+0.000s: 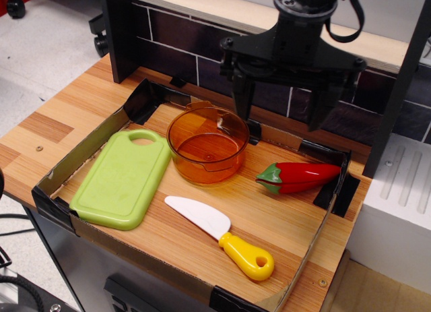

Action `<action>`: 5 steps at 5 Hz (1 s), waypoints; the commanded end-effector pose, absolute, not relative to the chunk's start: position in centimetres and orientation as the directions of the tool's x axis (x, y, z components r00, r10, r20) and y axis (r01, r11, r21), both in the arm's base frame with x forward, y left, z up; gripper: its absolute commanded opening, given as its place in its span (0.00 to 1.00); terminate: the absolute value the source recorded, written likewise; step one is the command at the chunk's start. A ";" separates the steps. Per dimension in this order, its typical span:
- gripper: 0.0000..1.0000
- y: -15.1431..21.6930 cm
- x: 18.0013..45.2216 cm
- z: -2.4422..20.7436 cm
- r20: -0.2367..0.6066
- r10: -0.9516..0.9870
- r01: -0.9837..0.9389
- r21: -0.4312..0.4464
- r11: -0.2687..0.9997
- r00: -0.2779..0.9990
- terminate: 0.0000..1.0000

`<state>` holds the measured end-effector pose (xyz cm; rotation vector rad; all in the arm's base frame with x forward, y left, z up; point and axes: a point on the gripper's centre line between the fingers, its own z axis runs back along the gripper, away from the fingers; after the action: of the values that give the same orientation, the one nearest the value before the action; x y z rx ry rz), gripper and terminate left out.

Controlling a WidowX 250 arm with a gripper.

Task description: Put knife in pot

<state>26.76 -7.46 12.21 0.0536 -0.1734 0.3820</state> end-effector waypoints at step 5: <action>1.00 -9.7 22.4 6.6 -0.085 0.860 -0.858 -0.170 0.485 0.503 0.00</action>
<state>21.31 -9.02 5.55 -0.1736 0.0099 1.0540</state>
